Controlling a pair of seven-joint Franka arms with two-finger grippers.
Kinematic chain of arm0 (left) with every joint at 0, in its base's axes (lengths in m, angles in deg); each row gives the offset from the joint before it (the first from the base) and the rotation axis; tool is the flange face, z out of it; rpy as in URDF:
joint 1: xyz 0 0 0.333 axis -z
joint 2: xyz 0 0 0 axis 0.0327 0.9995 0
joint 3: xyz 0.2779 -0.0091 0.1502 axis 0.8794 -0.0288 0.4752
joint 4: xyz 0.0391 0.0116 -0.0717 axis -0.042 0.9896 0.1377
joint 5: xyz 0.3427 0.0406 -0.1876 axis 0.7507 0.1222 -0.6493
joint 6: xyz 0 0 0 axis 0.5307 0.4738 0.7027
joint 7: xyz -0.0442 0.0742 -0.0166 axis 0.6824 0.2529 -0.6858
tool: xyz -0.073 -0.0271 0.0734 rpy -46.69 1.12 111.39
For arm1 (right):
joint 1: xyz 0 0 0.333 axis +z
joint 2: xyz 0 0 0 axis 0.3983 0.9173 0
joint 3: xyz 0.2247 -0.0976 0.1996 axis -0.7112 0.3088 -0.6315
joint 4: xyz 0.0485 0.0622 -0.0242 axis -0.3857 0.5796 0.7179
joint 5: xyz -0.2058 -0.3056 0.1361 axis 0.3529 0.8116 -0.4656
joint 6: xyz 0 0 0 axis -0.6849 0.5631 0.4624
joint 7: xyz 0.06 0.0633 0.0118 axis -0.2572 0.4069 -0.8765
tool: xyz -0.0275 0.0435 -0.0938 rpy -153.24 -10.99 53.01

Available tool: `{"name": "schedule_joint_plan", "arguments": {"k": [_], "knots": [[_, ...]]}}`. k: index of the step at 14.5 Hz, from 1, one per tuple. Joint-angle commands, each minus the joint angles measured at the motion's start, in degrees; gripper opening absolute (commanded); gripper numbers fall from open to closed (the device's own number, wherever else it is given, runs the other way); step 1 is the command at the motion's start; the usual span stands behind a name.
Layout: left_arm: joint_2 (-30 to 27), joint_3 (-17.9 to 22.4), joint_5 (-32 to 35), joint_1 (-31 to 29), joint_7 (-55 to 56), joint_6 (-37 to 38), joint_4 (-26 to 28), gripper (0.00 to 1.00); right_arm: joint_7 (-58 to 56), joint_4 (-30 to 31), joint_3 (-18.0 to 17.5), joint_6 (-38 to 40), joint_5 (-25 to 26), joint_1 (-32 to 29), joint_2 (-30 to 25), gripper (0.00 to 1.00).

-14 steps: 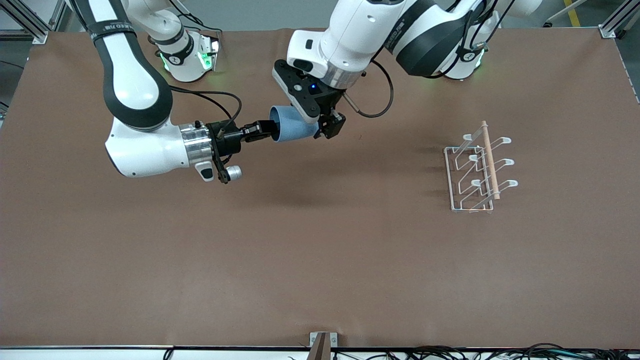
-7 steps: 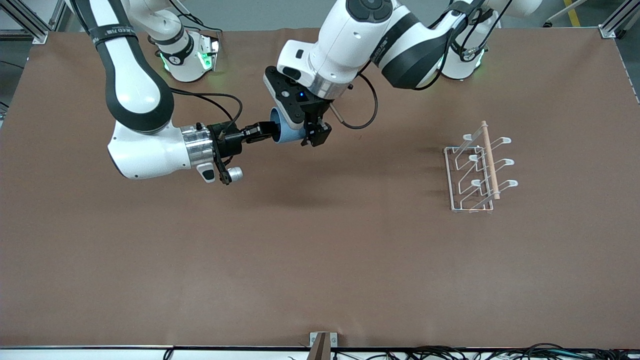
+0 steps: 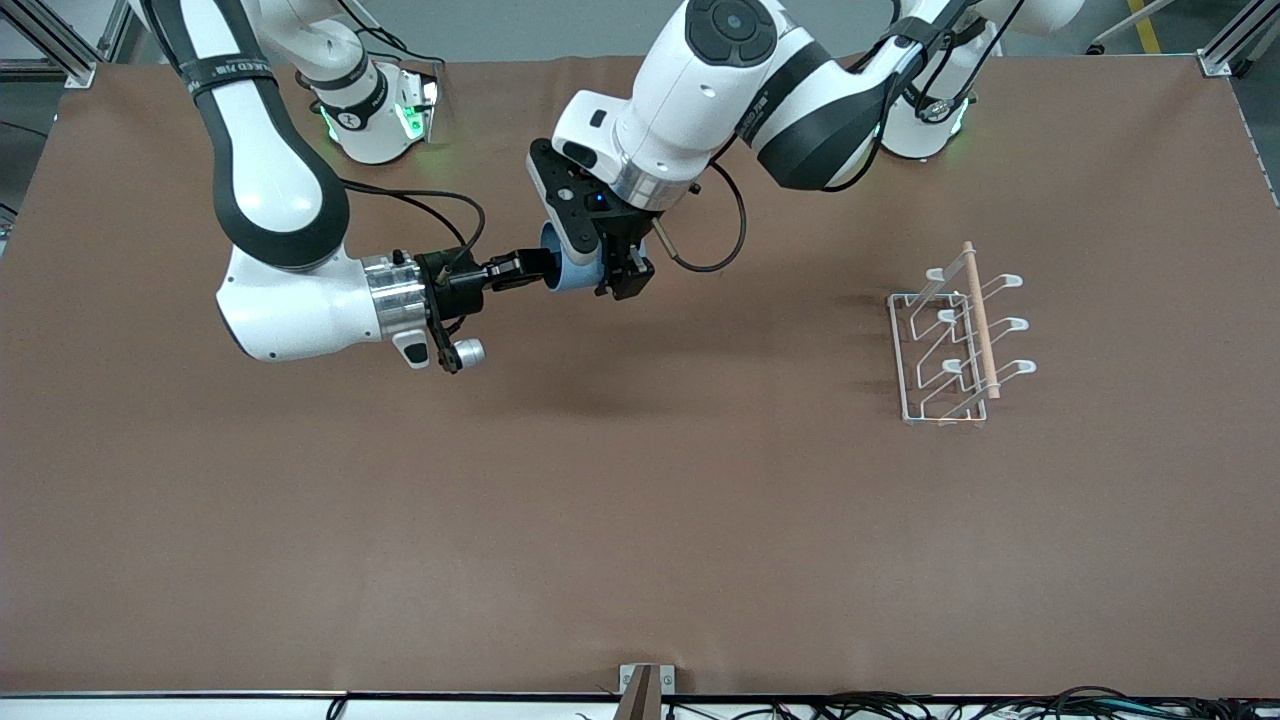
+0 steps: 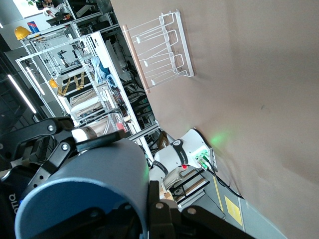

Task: Hang cup on cup holder
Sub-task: 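Grasp the cup's base with the left gripper from the right gripper, then carry the cup to the rack with the left gripper while the right gripper withdraws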

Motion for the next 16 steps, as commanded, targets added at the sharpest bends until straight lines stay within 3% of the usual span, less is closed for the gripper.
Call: {"name": "schedule_joint_plan", "arguments": {"k": [1, 2, 3, 7, 10, 16], "knots": [[1.5, 0.2, 0.7, -0.3, -0.5, -0.5, -1.5, 0.46, -0.1, 0.6, 0.0, 1.4, -1.4, -0.1, -1.1, 0.19], [1.5, 0.2, 0.7, -0.3, -0.3, -0.5, -1.5, 0.46, -0.2, 0.6, 0.0, 1.8, -1.4, -0.3, -1.1, 0.62], [1.3, 0.2, 0.7, -0.6, -0.4, -0.5, -1.5, 0.46, -0.4, 0.5, 0.1, 2.4, -1.3, -0.4, -1.1, 1.00], [-0.3, 0.9, 1.5, -3.1, -0.6, 3.0, -1.5, 0.47, -0.8, 0.0, 1.2, 4.6, -0.6, -4.1, -1.3, 1.00], [-1.5, 0.9, 5.9, -6.1, -0.6, 9.9, -1.5, 0.48, -0.8, 0.0, 7.2, 3.9, 1.4, -4.0, -1.3, 1.00], [-1.9, 0.9, 20.6, -12.5, -3.3, 24.6, -1.5, 0.49, -0.7, -0.8, 17.2, 1.9, 25.5, -4.7, -2.7, 1.00]]}}
